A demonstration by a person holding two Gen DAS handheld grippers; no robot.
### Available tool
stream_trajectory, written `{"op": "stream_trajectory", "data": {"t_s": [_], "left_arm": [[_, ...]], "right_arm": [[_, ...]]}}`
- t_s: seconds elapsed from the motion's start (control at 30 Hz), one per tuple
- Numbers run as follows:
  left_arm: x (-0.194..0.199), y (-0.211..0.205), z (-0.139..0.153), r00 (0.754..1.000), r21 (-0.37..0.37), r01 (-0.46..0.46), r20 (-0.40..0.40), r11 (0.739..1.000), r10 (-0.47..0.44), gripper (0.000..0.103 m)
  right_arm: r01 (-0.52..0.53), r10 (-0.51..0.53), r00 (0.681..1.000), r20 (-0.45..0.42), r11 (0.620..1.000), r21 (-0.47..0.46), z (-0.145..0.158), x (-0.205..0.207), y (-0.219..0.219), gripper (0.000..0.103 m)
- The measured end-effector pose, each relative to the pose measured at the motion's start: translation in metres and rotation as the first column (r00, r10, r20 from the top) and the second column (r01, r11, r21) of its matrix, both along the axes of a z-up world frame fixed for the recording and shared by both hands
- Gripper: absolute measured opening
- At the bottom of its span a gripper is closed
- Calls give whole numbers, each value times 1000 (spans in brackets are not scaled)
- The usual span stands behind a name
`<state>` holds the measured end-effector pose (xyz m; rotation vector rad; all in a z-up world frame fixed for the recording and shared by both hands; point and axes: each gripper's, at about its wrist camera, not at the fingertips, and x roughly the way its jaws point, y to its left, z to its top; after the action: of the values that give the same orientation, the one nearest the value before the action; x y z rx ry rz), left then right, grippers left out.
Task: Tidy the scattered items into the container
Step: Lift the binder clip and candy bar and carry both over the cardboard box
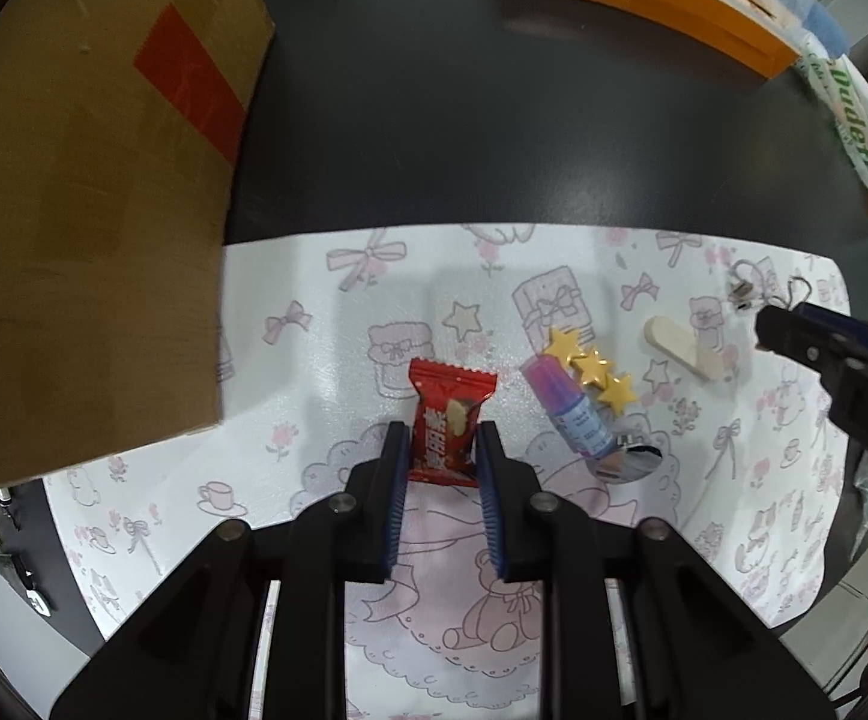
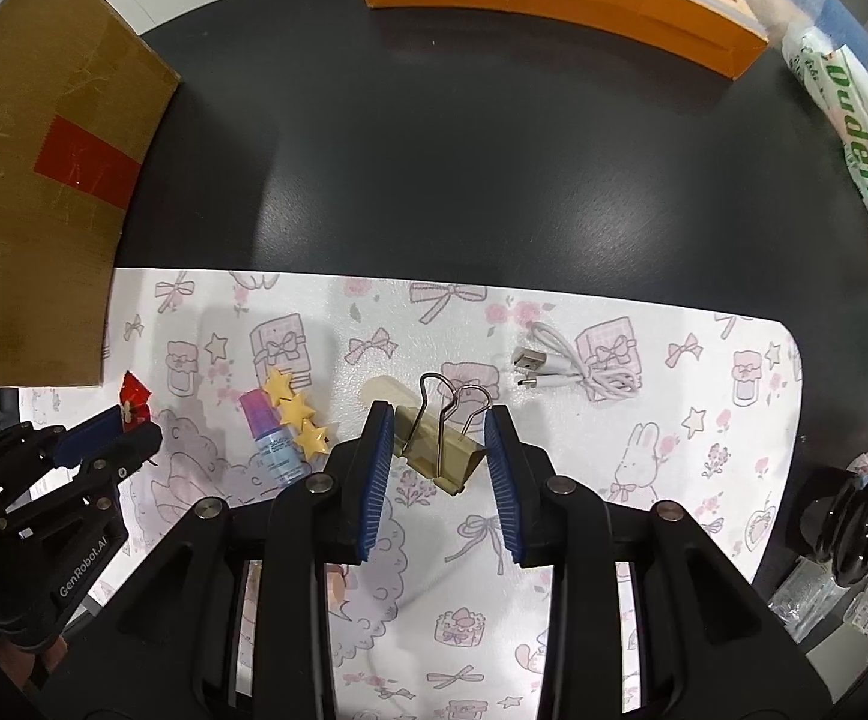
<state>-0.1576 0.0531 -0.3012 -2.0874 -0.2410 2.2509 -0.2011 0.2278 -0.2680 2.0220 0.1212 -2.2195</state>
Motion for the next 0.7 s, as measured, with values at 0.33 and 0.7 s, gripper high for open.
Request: {"op": "stream_trajectory", "data": {"t_s": [0.33,0.7], "left_arm": [[1,3,30,998,17,-19,-62,1000,21,22],[11,-6,81,992,39,-44,-113,998,49,22]], "right_arm": [[10,-11,999,-54,1000,-5,30,-1,-3,32],[17,-19,993,-112,1000,-23,68,13,-6,32]]}}
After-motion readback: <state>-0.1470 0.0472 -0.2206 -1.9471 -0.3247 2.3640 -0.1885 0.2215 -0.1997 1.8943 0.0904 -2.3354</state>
